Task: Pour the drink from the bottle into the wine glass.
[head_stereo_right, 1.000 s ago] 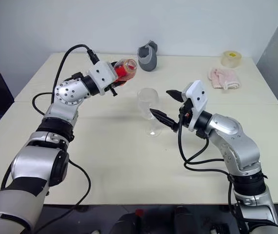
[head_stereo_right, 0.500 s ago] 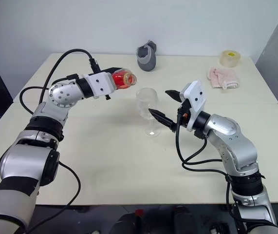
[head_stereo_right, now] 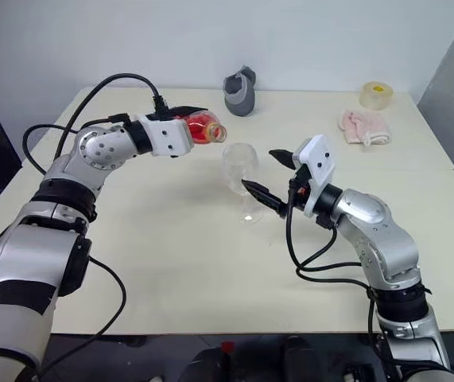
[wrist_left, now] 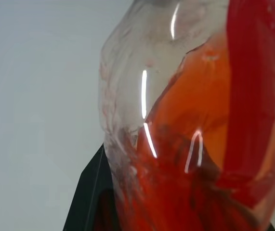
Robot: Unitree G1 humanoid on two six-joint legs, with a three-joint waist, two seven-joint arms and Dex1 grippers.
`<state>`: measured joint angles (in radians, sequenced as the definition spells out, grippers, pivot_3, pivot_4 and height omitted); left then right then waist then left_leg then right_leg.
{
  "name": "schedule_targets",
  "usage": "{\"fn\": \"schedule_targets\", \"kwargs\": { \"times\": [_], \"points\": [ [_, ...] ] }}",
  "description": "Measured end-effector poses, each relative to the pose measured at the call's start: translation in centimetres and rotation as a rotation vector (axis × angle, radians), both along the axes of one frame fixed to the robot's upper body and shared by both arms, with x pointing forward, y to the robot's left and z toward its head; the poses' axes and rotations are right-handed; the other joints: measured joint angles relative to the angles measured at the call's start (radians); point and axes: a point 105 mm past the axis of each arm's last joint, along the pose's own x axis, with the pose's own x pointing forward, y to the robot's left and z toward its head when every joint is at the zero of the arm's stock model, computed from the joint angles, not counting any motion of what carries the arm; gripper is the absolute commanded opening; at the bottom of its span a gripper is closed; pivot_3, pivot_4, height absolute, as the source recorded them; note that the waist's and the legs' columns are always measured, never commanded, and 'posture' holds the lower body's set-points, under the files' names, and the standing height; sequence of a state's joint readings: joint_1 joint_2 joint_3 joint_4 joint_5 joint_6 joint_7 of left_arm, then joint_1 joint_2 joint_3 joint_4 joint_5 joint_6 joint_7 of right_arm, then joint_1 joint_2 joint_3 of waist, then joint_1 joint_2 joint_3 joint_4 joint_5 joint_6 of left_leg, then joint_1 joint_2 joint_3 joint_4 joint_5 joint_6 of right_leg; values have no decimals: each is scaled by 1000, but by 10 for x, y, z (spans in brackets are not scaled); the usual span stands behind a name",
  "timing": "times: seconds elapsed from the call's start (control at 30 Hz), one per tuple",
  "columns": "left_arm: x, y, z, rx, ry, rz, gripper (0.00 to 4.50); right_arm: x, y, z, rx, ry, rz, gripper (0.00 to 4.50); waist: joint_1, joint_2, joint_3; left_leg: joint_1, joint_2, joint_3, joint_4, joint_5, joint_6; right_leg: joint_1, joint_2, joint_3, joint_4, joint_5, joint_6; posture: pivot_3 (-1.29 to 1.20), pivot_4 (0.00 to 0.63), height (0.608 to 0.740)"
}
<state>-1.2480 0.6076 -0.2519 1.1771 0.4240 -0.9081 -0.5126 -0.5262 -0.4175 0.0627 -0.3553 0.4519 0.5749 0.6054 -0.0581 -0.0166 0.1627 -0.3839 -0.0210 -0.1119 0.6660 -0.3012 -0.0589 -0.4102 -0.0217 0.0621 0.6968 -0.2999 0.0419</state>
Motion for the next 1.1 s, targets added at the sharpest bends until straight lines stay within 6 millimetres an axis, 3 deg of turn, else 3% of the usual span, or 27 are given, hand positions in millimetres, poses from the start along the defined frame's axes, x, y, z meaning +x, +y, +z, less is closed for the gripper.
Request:
{"fn": "schedule_targets", "kwargs": {
  "times": [0.67,1.1],
  "points": [
    [0,-15,18,114,-129,-24,1259,0,-1,-1,6,1,-14,4500,0,0,0,0,0,0,0,0,0,0,0,0,0,0,0,0,150,740],
    [1,-10,24,176,-179,1,1259,1,-1,-1,7,0,-15,4500,0,0,0,0,-1,1,0,0,0,0,0,0,0,0,0,0,150,740]
  ]
}}
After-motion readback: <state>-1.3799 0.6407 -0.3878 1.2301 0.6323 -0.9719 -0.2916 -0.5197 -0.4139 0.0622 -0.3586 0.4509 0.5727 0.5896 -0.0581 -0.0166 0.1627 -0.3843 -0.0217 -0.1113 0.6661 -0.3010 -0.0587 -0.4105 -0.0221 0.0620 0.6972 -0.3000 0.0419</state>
